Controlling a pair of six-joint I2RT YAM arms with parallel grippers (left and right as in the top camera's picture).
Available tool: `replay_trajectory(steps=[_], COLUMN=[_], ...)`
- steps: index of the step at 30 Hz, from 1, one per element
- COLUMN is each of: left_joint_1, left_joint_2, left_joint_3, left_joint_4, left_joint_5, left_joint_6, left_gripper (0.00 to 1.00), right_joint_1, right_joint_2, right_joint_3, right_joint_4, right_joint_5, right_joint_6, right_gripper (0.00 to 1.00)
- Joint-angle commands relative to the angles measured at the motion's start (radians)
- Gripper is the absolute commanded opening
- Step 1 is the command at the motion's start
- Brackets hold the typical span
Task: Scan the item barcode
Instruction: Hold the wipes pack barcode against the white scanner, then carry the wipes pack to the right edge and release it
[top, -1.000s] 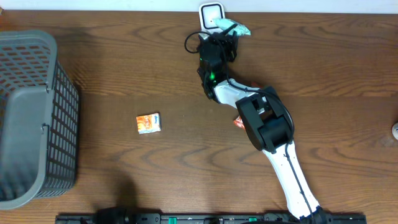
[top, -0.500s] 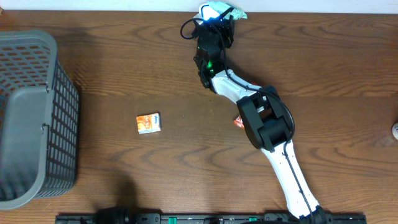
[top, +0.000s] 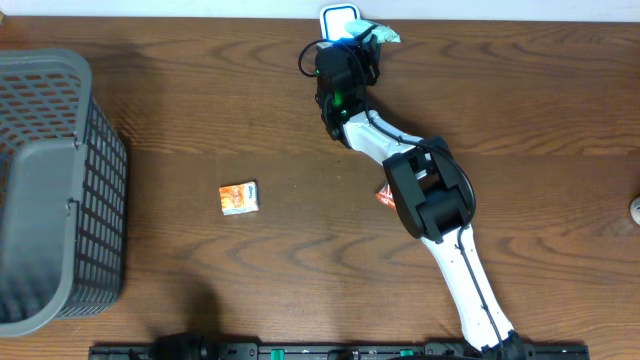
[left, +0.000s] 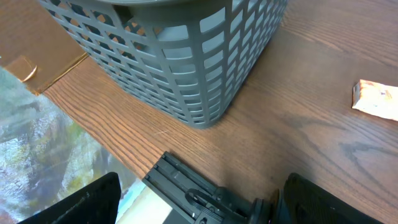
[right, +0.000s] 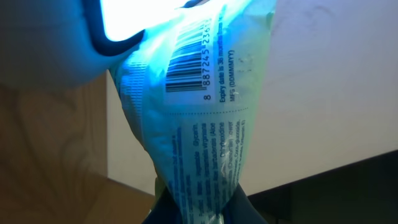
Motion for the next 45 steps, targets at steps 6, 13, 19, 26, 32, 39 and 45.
replay_trajectory(steps=[6, 13, 19, 26, 32, 39, 45], left_joint_1=[0.003, 0.003, 0.003, 0.003, 0.003, 0.003, 0.003], left_joint_2=[0.000, 0.000, 0.000, 0.000, 0.000, 0.000, 0.000], left_joint_3=[0.001, 0.001, 0.001, 0.001, 0.001, 0.001, 0.001], left_joint_4=[-0.078, -0.078, -0.078, -0.078, -0.078, -0.078, -0.078], left_joint_5=[-0.010, -0.010, -0.010, -0.010, -0.010, -0.010, -0.010], left_joint_6=[0.001, 0.001, 0.001, 0.001, 0.001, 0.001, 0.001], left_gripper=[0.84, 0.84, 0.84, 0.84, 0.84, 0.84, 0.84], right_joint_1=[0.031, 0.047, 0.035, -0.083, -0.356, -0.739, -0.962], right_joint_2=[0.005, -0.111, -0.385, -0.661, -0.727, -0.658, -0.568], right_joint_3=[0.018, 0.015, 0.015, 0.015, 0.015, -0.060, -0.212], right_joint_4=[-0.071, -0.393, -0.866, -1.311, -1.645, -1.724, -1.628], right_joint_5=[0.010, 0.058, -0.037, -0.205, -0.546, -0.809, -0.812], right_joint_6=[0.032, 0.228, 0.638, 1.149, 1.487, 1.851, 1.921], right_gripper=[0.01, 0.01, 0.01, 0.01, 0.01, 0.01, 0.01])
